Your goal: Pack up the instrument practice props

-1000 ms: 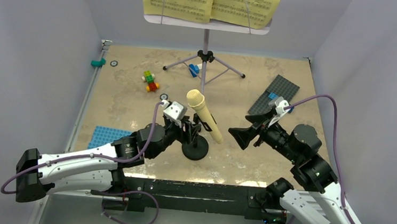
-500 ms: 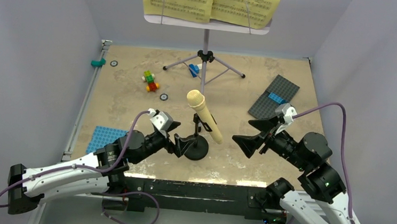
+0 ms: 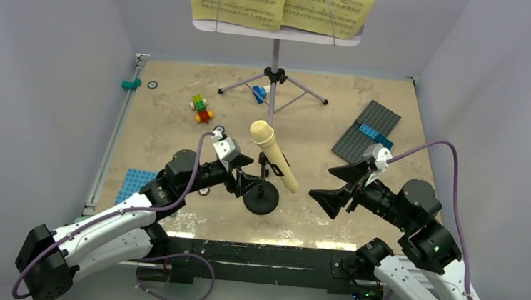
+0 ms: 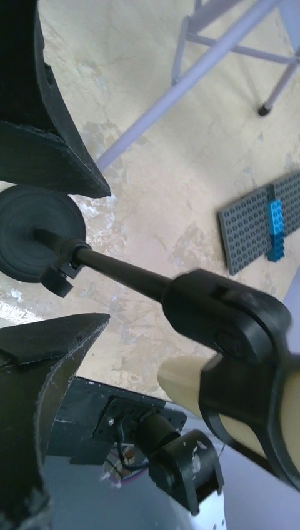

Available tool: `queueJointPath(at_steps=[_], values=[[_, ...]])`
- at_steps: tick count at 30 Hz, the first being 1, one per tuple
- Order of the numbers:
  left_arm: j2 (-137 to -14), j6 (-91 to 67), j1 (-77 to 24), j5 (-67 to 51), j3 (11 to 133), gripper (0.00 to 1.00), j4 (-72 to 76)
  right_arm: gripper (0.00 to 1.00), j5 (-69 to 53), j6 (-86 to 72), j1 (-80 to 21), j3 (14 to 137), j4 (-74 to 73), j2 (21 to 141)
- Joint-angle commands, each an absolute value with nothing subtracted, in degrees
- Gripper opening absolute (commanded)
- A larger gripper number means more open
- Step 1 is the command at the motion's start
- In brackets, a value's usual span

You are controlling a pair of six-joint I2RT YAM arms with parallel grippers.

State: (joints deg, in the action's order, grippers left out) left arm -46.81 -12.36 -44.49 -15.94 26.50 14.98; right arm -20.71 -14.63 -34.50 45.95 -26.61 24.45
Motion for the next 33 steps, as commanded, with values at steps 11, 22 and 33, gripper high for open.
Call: queueJointPath(at_steps=[11,22,33], values=[[-56.1,-10.2,-40.2,-42.7,35.7,0.65,24.1,0.99,-23.2,-13.4,-34.7,45.2,-27.9,20.2],[-62.6,-13.5,-40.2,-44.0,37.0,0.29,30.5,0.99,-22.7,-12.3,-34.7,45.6,-29.7,19.8],[-56.6,-15.4,-40.4,-37.1,35.7,0.00,28.2,0.99,-21.8,-12.3,-34.7,46.0,-30.0,19.7]])
